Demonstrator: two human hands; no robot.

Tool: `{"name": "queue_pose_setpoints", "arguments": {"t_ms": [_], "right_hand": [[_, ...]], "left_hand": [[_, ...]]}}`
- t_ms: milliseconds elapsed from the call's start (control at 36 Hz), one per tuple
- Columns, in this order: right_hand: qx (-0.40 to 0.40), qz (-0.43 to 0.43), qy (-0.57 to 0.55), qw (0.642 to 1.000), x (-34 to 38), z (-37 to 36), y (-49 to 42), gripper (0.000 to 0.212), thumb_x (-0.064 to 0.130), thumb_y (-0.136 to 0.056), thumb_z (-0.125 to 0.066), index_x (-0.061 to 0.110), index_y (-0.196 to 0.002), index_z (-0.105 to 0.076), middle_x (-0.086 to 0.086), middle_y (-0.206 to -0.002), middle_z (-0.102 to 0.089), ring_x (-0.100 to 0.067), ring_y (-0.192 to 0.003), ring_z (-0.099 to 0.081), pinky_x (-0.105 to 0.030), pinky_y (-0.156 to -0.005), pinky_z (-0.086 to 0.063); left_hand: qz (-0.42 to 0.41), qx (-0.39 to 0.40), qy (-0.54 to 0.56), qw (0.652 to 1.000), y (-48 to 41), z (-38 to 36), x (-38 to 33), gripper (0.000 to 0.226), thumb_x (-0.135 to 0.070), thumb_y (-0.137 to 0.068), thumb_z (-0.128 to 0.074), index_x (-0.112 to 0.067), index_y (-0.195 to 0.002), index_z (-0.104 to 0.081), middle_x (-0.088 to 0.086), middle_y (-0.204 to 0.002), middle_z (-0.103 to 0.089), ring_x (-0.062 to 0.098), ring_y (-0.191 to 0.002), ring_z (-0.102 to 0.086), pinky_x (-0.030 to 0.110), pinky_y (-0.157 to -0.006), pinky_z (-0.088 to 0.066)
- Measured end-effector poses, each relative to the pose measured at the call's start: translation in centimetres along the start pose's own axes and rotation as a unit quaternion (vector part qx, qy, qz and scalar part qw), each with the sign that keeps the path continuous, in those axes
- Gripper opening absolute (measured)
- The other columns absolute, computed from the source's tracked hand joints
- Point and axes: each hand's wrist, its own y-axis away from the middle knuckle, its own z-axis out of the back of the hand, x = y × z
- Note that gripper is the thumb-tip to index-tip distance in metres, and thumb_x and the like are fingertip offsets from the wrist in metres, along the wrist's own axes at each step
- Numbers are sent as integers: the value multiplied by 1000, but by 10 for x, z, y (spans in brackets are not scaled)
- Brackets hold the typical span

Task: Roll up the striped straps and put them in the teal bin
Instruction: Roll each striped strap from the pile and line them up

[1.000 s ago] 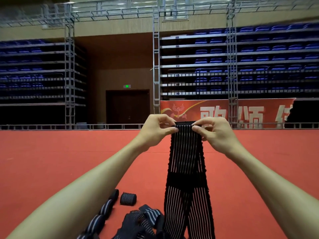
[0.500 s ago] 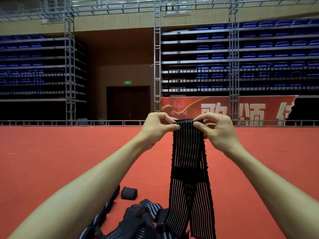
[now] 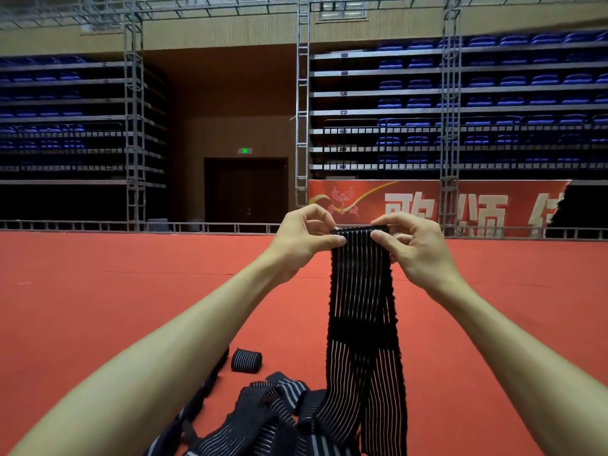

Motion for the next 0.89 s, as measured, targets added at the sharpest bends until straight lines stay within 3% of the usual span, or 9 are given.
{"name": "queue_pose_setpoints", "arguments": {"t_ms": [139, 278, 500, 583, 667, 750, 806, 889], "right_hand": [[8, -10, 3, 1000, -5, -1, 2, 9, 8, -88, -70, 17, -88, -69, -15, -82, -70, -17, -61, -65, -34, -58, -55], [5, -10, 7, 1000, -10, -2, 4, 11, 7, -89, -69, 16, -83, -69, -3, -75, -69, -6, -60, -63, -22, -57, -53], [-4, -1, 10, 1000, -14, -4, 7, 5, 6, -88, -70, 8, -85, -72, 2, -75, -70, -1, -64, -66, -15, -61, -52], [-23, 4, -5, 1000, -14, -9, 8, 11, 8, -90, -68, 20, -88, -69, 0, -80, -70, -10, -70, -69, -24, -64, -57], [40, -19, -76, 996, -10, -14, 13, 28, 12, -92, -65, 28, -113, -57, -4, -100, -67, -22, -79, -72, -35, -66, -62], [66, -16, -75, 995, -13, -21, 15, 29, 7, -89, -68, 30, -105, -59, 16, -102, -65, -23, -87, -71, -41, -72, -62], [30, -5, -61, 998, -14, -27, 14, 26, 6, -88, -70, 29, -98, -63, 23, -96, -66, -14, -91, -69, -36, -79, -59], [-20, -10, -93, 995, -14, -37, 13, 27, 0, -86, -70, 22, -101, -66, 16, -97, -67, -2, -91, -66, -22, -80, -54]], "left_hand": [[5, 34, -3, 999, 4, 0, 0, 15, 3, -82, -73, -11, -88, -71, 10, -83, -71, 16, -79, -68, 27, -78, -56], [6, 38, -10, 999, 7, -2, 1, 13, 5, -82, -73, -7, -88, -73, 5, -77, -72, 11, -74, -69, 23, -75, -56], [12, 30, 13, 999, 9, -6, 9, 15, 7, -82, -72, -8, -84, -73, 0, -70, -71, 10, -69, -67, 24, -72, -55], [28, 12, 52, 998, 9, -9, 11, 15, 8, -84, -69, -7, -83, -71, 3, -70, -68, 14, -68, -66, 26, -69, -55], [49, -26, 105, 993, 7, -11, 8, 14, 8, -87, -64, -5, -84, -67, 12, -82, -65, 20, -76, -66, 30, -69, -58], [48, -47, 130, 989, 6, -12, 5, 13, 6, -89, -63, -6, -86, -66, 17, -91, -63, 23, -80, -66, 34, -73, -58], [45, -55, 141, 987, 6, -16, 4, 13, 5, -92, -61, -7, -89, -65, 16, -94, -63, 24, -84, -65, 36, -77, -57], [36, -64, 126, 989, 9, -26, 11, 20, 0, -95, -58, -18, -105, -59, 9, -100, -60, 21, -90, -63, 33, -75, -56]]}}
